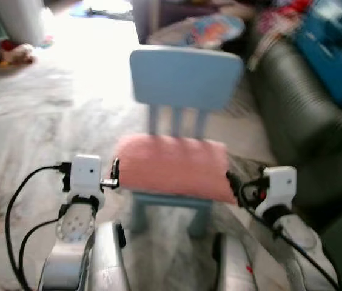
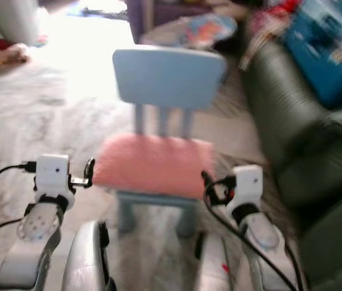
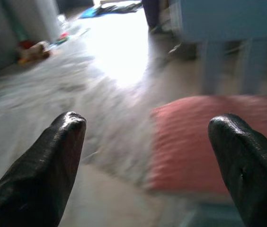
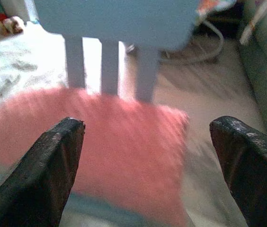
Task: Move the pillow to the sofa
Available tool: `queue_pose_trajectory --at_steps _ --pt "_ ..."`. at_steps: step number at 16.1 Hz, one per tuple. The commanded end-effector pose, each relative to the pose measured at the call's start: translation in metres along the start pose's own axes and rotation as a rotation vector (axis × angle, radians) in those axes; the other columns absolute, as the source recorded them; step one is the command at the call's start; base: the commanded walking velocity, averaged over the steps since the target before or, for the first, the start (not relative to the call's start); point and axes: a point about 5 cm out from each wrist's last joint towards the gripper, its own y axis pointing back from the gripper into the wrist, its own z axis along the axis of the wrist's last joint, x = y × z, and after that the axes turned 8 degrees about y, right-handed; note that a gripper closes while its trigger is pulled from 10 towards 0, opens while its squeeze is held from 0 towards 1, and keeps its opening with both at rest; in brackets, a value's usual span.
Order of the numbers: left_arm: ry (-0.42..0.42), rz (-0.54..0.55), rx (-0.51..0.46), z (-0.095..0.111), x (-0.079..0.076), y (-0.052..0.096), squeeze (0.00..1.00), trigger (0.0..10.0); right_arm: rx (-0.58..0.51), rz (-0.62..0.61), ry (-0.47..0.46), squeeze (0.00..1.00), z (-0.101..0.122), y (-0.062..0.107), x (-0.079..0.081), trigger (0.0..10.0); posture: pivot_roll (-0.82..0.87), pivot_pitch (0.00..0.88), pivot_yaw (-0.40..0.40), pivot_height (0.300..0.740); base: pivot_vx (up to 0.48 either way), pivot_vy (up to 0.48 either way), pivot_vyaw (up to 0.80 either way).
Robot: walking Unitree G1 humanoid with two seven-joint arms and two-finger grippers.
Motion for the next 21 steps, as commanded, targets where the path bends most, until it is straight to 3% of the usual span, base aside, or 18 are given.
queue_pose_trajectory --at_steps 1,11,16,21 --pt "-0.005 0.012 0.028 -0.005 0.003 0.001 0.00 10.0 0.003 0.008 0.003 0.00 -0.001 0.001 0.002 10.0 0.00 0.027 -0.045 0.498 0.000 0.000 0.00" --pt "0.004 -0.039 0.043 -0.006 -0.002 0.002 0.00 10.0 0.027 -0.022 0.012 0.00 -0.004 0.000 0.000 10.0 0.01 0.041 -0.041 0.498 0.000 0.000 -0.33" --pt "-0.023 0.051 0.070 -0.009 0.020 0.008 0.00 10.0 0.069 -0.001 0.014 0.00 -0.006 0.003 -0.002 10.0 0.01 0.110 -0.041 0.498 0.000 0.000 0.00" --pt "-0.021 0.043 0.078 -0.005 0.023 0.007 0.00 10.0 0.088 -0.004 0.008 0.00 -0.005 0.002 -0.006 10.0 0.00 0.167 -0.037 0.498 0.311 0.000 0.00"
